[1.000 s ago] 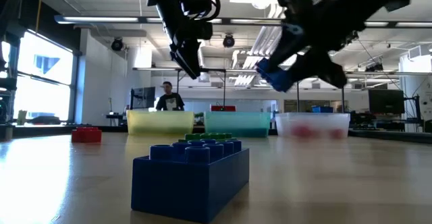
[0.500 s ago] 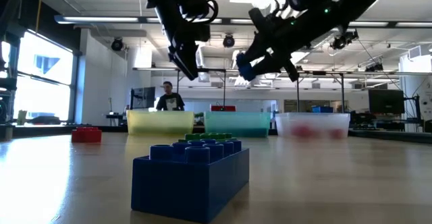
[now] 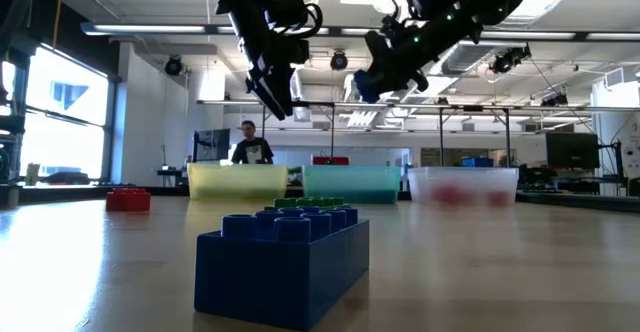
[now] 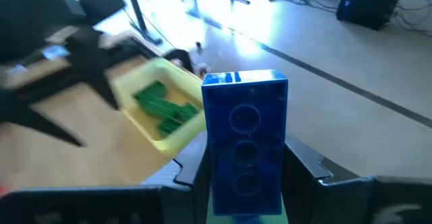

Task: Sort & place blocks by color
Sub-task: Put the blue game piece into the blue bin

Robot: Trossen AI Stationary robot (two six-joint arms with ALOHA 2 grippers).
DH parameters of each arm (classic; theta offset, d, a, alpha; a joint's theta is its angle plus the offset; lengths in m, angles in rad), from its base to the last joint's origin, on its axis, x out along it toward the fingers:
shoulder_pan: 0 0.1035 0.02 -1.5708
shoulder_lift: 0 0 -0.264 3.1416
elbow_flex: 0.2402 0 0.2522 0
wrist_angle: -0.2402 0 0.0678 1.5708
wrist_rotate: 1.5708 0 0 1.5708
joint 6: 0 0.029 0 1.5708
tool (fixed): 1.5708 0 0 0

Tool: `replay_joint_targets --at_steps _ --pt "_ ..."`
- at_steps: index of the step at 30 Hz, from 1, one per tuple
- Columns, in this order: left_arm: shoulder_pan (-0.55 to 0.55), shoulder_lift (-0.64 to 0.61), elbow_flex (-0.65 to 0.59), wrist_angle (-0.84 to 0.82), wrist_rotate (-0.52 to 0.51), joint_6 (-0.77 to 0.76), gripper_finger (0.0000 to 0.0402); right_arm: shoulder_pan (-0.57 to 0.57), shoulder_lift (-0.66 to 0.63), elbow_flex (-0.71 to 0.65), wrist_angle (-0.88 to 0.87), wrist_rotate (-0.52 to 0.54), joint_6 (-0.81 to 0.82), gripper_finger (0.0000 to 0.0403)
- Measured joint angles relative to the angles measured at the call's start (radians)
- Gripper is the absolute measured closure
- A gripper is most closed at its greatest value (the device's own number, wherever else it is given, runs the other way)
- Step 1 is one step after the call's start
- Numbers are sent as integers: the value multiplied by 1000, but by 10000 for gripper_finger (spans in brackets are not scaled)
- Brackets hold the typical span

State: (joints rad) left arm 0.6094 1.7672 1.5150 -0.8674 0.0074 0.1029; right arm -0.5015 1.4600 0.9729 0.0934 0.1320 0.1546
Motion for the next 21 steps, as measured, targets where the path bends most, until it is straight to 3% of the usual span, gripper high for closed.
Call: replay_joint_targets --at_steps 12,21 --pt "0 0 0 0 0 -21 188 -101 193 128 -107 -131 -53 296" --pt "-1 0 0 -38 6 -139 188 -100 337 161 -123 -141 -49 296"
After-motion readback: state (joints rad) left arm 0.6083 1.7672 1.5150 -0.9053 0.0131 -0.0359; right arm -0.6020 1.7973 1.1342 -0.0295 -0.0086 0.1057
